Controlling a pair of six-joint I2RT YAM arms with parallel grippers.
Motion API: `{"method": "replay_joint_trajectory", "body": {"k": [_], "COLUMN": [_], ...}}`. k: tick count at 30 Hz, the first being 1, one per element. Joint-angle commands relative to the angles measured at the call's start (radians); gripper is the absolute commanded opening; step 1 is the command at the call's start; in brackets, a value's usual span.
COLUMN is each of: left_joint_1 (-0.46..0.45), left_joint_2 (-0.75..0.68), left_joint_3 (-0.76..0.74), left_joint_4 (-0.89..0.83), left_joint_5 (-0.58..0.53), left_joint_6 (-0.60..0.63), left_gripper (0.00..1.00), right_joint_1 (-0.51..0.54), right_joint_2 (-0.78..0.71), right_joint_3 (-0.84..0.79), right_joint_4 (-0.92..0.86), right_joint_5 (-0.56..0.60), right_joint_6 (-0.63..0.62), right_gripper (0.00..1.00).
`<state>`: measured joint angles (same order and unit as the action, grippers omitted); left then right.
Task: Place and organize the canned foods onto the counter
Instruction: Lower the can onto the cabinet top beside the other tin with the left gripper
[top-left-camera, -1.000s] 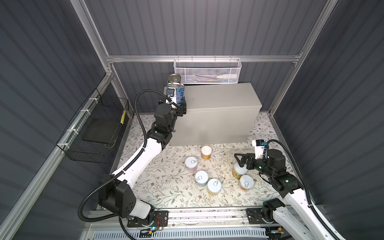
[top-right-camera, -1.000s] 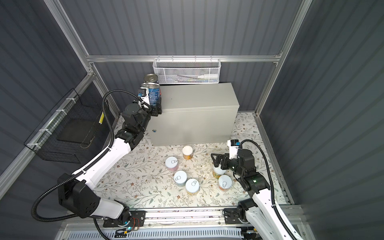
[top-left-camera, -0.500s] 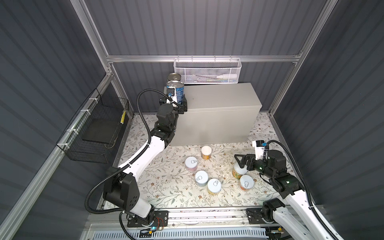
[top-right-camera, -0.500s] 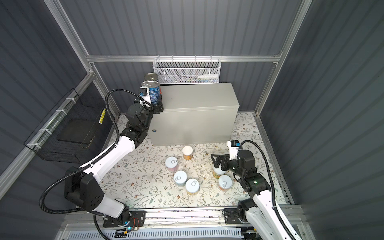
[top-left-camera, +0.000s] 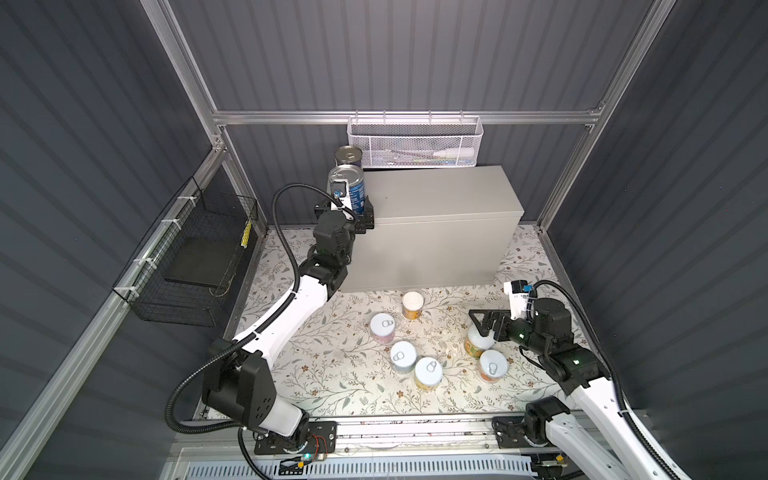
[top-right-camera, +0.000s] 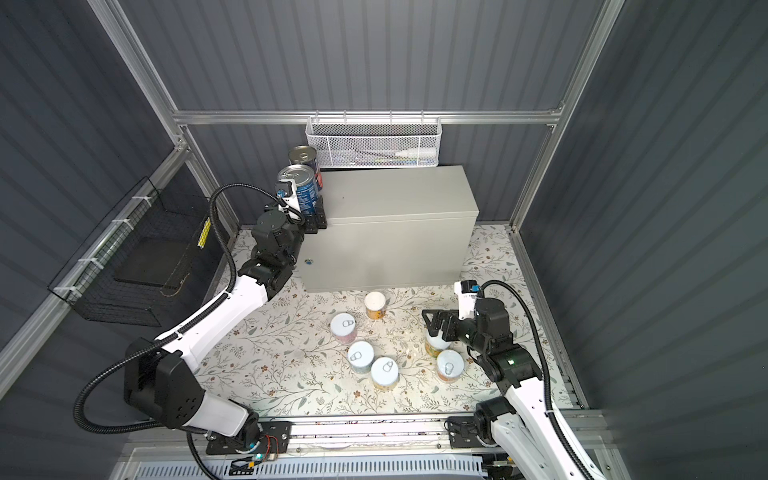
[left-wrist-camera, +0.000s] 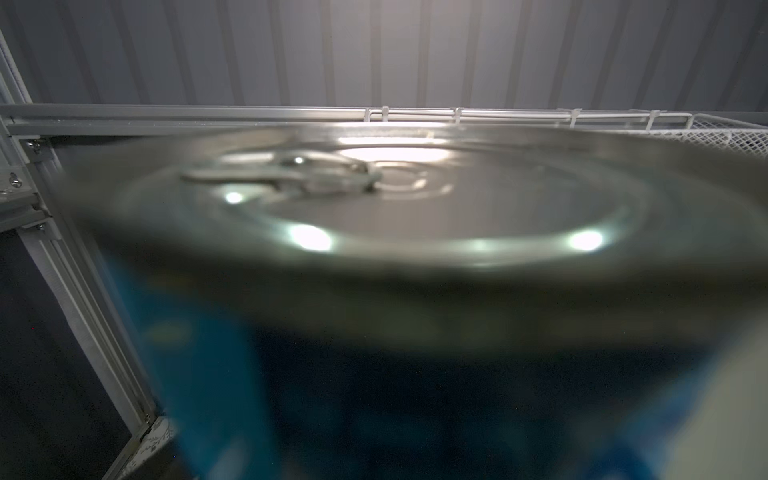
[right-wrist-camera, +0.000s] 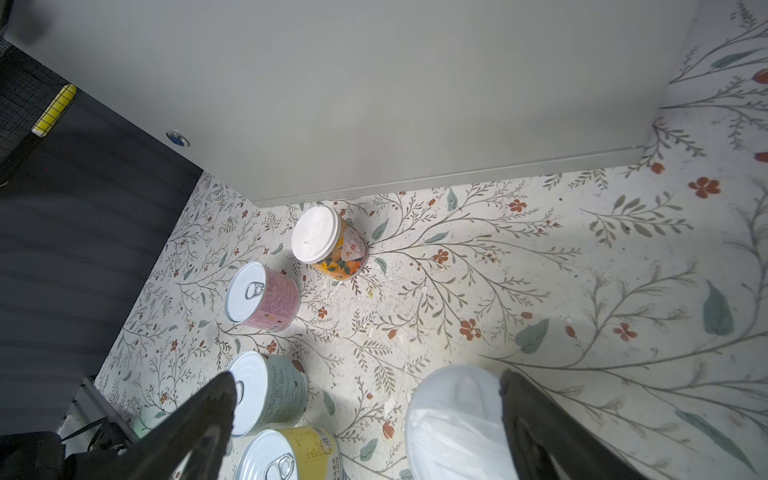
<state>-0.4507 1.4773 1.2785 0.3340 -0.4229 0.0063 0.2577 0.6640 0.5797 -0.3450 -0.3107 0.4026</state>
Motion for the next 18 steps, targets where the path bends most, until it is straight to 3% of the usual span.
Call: {"method": "replay_joint_trajectory", "body": {"k": [1,4,8,13,14,17,18], "left_joint_1": [-0.003,-0.024,-0.038,-0.039,-0.039,-0.039,-0.038], "left_joint_2": [-0.08,-0.112,-0.112,-0.02,-0.005,0.022,0.033], "left_joint_3": [-0.019,-0.035,-0.06,0.056,0.074,0.097,0.108], "left_joint_4": [-0.057,-0.102,-0.097,-0.169,-0.179,-0.154,-0.15], "left_joint_5": [-0.075,-0.147,-0.135,-0.1,-0.09,-0.077,-0.08], "left_joint_6": [-0.041,-0.049,-0.022,0.025,0.024,0.036,0.041], "left_gripper": [1.0,1.0,1.0,0.97,0.93,0.62,0.57], "right_joint_1": [0.001,0.003,0.011,0.011,0.011,0.01,0.011], "right_joint_2": [-0.005,0.004,0.021,-0.006,-0.004,0.003,0.003], "right_joint_3": [0.067,0.152,0.272,0.258,0.257,0.244,0.237], "right_joint_4": [-0.028,-0.089,-0.152,-0.129,-0.132,-0.131,-0.129], "right_joint_5": [-0.012,-0.014,-0.056,-0.036,-0.041,-0.057,-0.055], "right_joint_6": [0.035,0.074,0.078,0.062,0.058,0.057,0.062], "right_gripper": [0.99,0.99,0.99,0.99,0.99,0.99,0.99]}}
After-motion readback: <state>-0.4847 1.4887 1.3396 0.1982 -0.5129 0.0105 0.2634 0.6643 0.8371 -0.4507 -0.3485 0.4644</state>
